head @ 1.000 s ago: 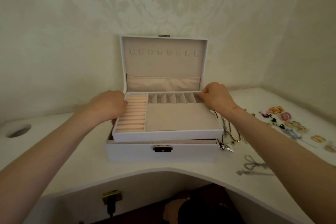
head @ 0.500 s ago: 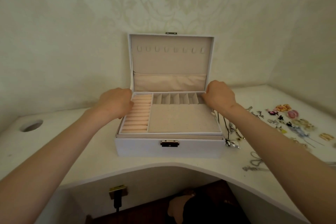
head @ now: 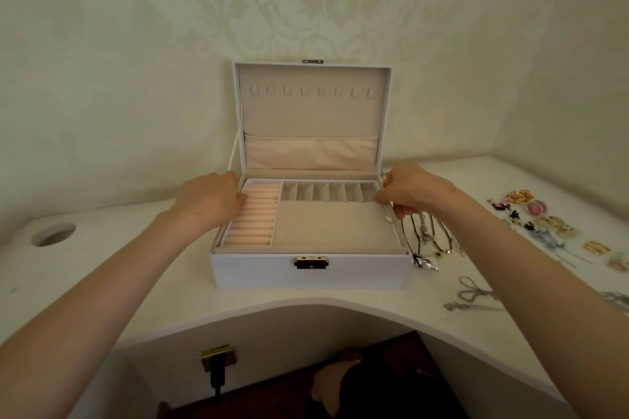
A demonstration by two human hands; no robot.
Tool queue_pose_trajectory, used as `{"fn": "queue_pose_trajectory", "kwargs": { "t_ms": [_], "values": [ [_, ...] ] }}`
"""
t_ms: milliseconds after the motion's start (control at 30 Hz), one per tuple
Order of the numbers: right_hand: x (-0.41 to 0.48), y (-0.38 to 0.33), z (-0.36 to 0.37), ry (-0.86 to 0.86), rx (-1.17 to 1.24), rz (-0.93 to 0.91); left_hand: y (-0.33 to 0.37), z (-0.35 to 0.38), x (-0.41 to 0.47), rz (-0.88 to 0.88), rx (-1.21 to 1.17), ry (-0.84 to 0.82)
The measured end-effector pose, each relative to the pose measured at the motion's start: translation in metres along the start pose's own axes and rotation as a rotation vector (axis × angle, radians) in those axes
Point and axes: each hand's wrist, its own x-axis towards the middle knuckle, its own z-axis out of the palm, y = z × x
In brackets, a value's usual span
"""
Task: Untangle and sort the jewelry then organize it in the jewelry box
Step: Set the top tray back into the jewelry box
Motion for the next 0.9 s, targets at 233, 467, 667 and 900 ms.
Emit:
{"fn": "queue_pose_trajectory", "kwargs": {
  "t_ms": [233,467,667,900],
  "values": [
    [-0.004,0.006,0.007,0.03,-0.002,-0.026,0.001,0.001,0.0,0.002,0.006,0.0],
    [-0.004,0.01,0.01,0.045,0.028,-0.054,0.002,0.0,0.003,-0.035,0.039,-0.039],
    [-0.001,0.013,0.01,0.047,0.031,-0.061,0.002,-0.001,0.004,-0.032,0.05,-0.06],
    [-0.001,0.015,0.01,0.034,0.052,-0.083,0.003,-0.002,0.003,-0.033,0.057,-0.073]
  ]
}}
